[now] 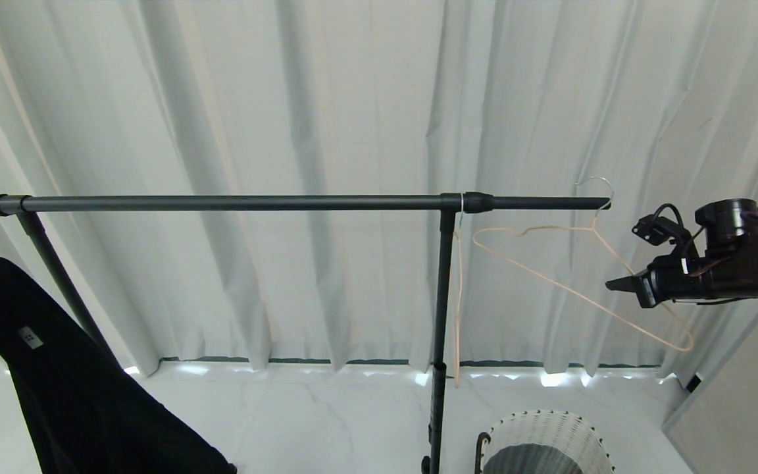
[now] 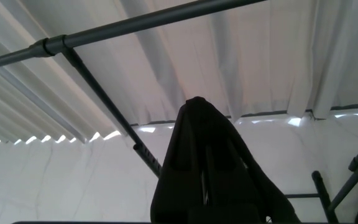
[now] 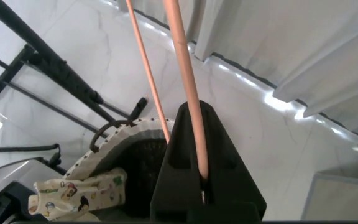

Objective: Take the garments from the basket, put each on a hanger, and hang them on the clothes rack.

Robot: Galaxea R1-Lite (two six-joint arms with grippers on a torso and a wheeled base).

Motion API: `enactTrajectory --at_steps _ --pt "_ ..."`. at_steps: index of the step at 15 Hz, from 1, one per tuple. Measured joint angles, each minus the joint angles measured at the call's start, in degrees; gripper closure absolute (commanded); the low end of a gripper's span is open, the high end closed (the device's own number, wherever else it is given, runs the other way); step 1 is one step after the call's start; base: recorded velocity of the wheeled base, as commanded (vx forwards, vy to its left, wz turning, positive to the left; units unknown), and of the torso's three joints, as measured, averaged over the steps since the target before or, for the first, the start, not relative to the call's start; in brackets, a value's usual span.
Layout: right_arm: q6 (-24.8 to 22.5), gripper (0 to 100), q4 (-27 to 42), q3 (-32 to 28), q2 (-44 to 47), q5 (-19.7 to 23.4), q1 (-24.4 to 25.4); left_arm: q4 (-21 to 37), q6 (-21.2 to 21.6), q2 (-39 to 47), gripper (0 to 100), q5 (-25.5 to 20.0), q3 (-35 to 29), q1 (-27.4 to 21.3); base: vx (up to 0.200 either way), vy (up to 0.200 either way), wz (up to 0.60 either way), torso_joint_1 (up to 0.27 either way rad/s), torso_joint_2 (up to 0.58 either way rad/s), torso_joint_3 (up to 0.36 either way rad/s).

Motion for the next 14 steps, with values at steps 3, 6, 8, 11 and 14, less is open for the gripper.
enactTrajectory --at_steps 3,6,8,11,14 --pt "1.7 100 0.0 2.8 -3.6 -0.1 -0.4 0.0 0.0 0.1 100 0.0 0.5 0.0 0.0 0.0 0.0 0.0 0.0 0.0" --pt "2.3 100 0.0 9.3 -9.5 -0.1 -0.3 0.0 -0.1 0.0 100 0.0 1.4 0.0 0.0 0.0 0.0 0.0 0.0 0.0" --pt "3.6 100 -0.1 14.9 -15.1 -0.2 0.0 0.0 -0.2 0.0 100 0.0 1.5 0.1 0.0 0.0 0.0 0.0 0.0 0.0" --pt "8.6 100 -0.3 21.5 -23.5 -0.4 0.1 -0.2 -0.4 -0.2 100 0.0 2.1 0.1 0.0 0.0 0.0 0.0 0.0 0.0" --pt "12.9 100 -8.1 27.9 -30.1 -1.1 0.1 -0.7 -0.6 -1.0 100 0.0 2.5 0.8 0.0 0.0 0.0 0.0 0.0 0.0"
